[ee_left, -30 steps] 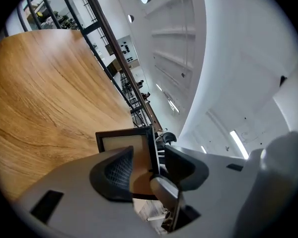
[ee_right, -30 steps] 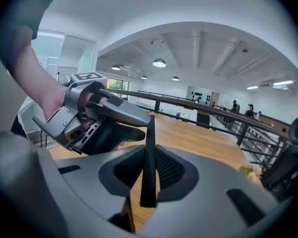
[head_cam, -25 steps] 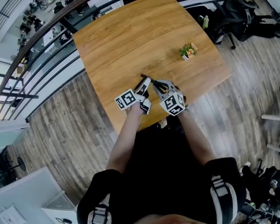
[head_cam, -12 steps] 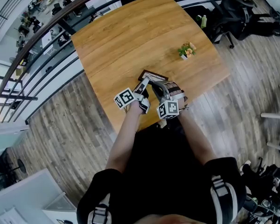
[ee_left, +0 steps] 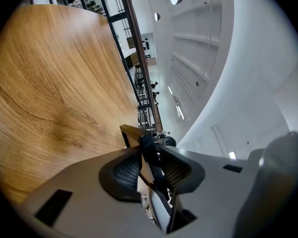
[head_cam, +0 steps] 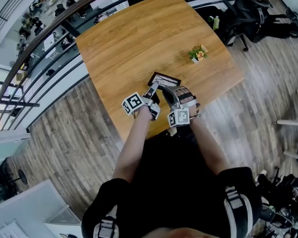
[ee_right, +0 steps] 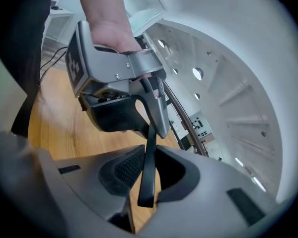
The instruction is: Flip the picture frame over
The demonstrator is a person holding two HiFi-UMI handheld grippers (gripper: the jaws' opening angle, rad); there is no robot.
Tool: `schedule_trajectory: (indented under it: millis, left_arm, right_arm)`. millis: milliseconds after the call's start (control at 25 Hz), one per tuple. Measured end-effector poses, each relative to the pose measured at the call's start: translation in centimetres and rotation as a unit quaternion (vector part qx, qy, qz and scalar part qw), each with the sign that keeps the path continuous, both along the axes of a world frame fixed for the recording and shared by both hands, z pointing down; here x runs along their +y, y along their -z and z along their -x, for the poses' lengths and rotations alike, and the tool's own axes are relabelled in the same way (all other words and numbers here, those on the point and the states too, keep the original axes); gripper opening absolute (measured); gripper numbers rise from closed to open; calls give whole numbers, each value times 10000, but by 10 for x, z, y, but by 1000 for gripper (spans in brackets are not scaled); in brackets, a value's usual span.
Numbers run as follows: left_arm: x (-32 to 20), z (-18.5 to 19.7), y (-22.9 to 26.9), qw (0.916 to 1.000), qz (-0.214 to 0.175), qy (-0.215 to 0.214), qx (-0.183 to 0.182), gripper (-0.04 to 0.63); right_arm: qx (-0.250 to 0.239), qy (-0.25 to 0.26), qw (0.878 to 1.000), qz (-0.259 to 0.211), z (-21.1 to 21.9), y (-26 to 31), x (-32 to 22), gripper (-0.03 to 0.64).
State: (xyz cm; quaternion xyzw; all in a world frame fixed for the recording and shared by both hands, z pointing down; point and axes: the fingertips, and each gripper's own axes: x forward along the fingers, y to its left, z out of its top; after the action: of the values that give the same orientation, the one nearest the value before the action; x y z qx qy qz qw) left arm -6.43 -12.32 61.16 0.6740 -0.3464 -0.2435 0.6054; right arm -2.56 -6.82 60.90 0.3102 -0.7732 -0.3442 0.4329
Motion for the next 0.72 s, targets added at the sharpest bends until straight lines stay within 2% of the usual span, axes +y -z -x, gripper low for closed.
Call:
schedule_trajectory:
  millis: [120, 280, 400, 560, 640, 720]
  left_arm:
    - [0, 0, 2, 9998, 37, 53, 189, 120]
    - [-1, -1, 7, 9986, -109, 108, 505, 107]
    - [0, 0, 10, 9982, -198, 117, 559, 101]
    - [0, 0, 18, 9977, -407, 111, 535, 95]
    - [1, 2, 18, 9982, -479, 71, 364, 95]
    - [2, 5, 19, 9980, -568, 55, 262, 95]
  right_arm:
    - [11, 7, 9999, -102, 0, 3, 1, 77]
    - [-41, 29, 9999, -161, 1, 4, 3, 83]
    - [-256, 12, 9997, -16, 3, 2, 5, 92]
    - [-1036, 29, 9921, 704, 7, 5, 12, 118]
    - [-1604, 29, 9789, 1268, 9, 7, 14, 124]
    - [-2202, -14, 9579, 1843, 10, 9, 15, 132]
